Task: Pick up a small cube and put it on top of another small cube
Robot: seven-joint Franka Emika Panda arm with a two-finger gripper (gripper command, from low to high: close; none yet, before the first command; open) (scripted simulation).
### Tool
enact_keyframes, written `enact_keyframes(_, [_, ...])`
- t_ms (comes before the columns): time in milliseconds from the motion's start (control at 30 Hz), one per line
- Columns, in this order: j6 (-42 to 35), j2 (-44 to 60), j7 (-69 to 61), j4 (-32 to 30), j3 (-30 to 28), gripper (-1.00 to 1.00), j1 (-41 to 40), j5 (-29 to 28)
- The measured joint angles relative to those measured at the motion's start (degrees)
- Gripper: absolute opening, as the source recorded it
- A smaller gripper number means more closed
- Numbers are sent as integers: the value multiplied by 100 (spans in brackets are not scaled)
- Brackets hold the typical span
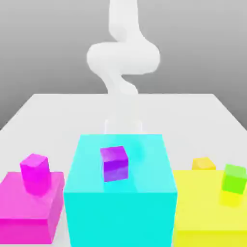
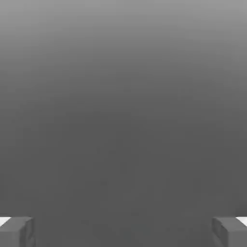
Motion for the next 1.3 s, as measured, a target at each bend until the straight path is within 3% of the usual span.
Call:
enact_keyframes(700, [1149, 1621, -4816, -1226, -425, 0, 2237, -597])
enact_keyframes(1300, [2143, 2997, -9234, -2272, -828, 0, 4026, -668])
